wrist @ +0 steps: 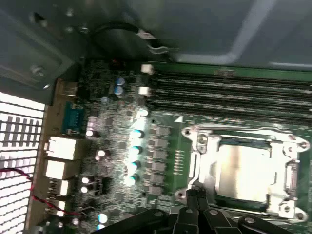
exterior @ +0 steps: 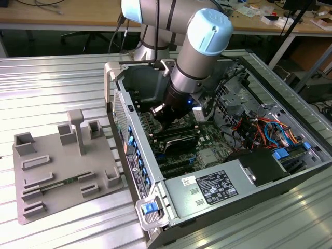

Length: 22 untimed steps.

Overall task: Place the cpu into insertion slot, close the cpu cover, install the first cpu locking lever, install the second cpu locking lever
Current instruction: 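Install the second cpu locking lever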

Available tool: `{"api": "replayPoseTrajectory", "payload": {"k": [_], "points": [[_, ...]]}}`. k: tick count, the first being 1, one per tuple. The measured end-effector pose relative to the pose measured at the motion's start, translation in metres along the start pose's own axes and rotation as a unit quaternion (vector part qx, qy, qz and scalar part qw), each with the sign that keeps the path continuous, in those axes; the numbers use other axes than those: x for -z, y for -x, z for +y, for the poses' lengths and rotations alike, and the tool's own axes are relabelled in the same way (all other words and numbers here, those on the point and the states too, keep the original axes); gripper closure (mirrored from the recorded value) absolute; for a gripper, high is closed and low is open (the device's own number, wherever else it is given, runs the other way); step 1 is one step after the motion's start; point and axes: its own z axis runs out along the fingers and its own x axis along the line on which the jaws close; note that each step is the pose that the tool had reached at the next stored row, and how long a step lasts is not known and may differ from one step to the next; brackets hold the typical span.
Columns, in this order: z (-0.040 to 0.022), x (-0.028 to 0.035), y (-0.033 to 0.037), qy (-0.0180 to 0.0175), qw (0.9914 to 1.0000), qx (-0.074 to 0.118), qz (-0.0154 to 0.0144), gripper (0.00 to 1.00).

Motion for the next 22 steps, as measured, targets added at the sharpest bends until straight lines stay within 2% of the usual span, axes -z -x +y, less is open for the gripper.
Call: {"api": "replayPoseTrajectory", "payload": {"k": [2,5,8,11,12,16,22], "points": [[-0.0008,0.0028,0.0093,0.0002,1.00000,0.000,0.0020,0.89],[-0.0010,0.0069,0.0152,0.0005,0.99999,0.000,0.0037,0.89],[-0.0015,0.0103,0.0241,0.0008,0.99997,-0.001,0.0073,0.89],[-0.0009,0.0191,0.0273,0.0010,0.99996,-0.001,0.0088,0.89],[-0.0007,0.0230,0.0296,0.0013,0.99995,-0.001,0.0100,0.89],[-0.0001,0.0295,0.0341,0.0015,0.99992,-0.001,0.0127,0.89],[0.0009,0.0431,0.0394,0.0021,0.99986,-0.001,0.0165,0.89]]}}
